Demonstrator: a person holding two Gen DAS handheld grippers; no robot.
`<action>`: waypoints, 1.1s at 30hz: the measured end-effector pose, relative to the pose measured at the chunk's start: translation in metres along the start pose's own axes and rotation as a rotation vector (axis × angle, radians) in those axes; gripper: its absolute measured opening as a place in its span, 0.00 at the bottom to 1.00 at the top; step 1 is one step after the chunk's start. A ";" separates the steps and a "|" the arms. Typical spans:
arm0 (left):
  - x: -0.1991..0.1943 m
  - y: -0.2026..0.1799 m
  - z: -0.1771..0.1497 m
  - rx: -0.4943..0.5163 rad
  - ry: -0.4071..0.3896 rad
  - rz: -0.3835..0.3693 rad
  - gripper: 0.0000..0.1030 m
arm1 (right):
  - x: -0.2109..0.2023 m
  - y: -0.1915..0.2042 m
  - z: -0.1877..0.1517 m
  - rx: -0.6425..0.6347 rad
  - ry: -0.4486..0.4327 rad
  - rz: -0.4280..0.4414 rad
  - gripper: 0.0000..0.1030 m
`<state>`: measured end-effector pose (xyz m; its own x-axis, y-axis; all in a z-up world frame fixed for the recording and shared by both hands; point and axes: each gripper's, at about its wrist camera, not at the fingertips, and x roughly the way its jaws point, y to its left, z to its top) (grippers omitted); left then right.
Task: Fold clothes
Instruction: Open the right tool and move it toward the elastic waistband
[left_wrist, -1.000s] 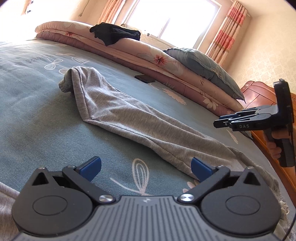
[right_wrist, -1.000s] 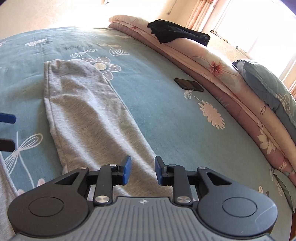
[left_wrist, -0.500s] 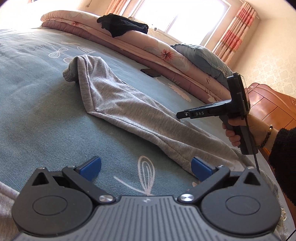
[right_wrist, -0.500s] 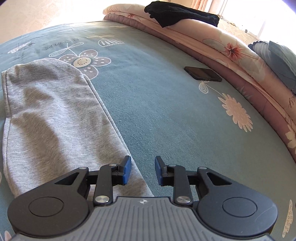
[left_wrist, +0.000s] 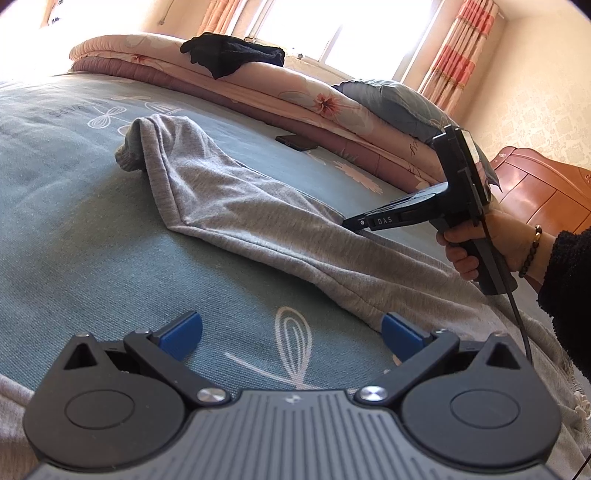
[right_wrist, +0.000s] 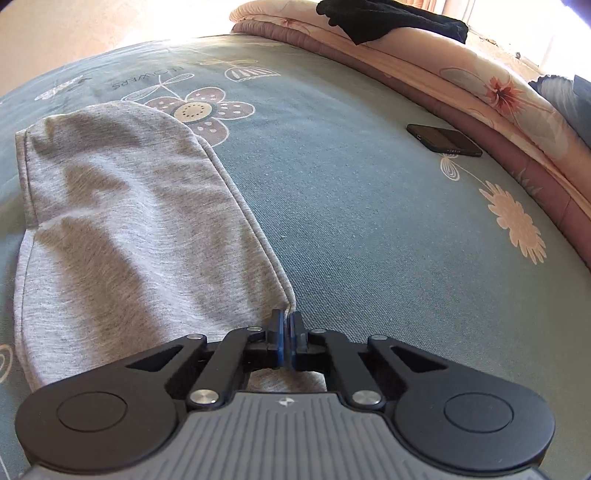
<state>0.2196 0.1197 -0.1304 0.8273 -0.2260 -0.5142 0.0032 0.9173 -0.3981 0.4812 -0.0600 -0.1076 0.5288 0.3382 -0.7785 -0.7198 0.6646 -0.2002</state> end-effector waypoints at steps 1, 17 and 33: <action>0.000 0.000 0.000 -0.002 0.000 -0.002 0.99 | -0.002 0.002 0.004 -0.019 -0.012 -0.035 0.03; -0.002 0.005 0.002 -0.022 0.004 -0.017 1.00 | -0.020 -0.035 0.028 0.002 -0.032 -0.177 0.23; 0.004 -0.007 -0.003 0.064 -0.001 0.027 1.00 | -0.066 -0.101 -0.114 0.097 0.172 -0.089 0.43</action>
<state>0.2214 0.1116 -0.1321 0.8284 -0.2006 -0.5230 0.0170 0.9423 -0.3344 0.4676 -0.2255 -0.1040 0.4978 0.1617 -0.8521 -0.6227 0.7504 -0.2214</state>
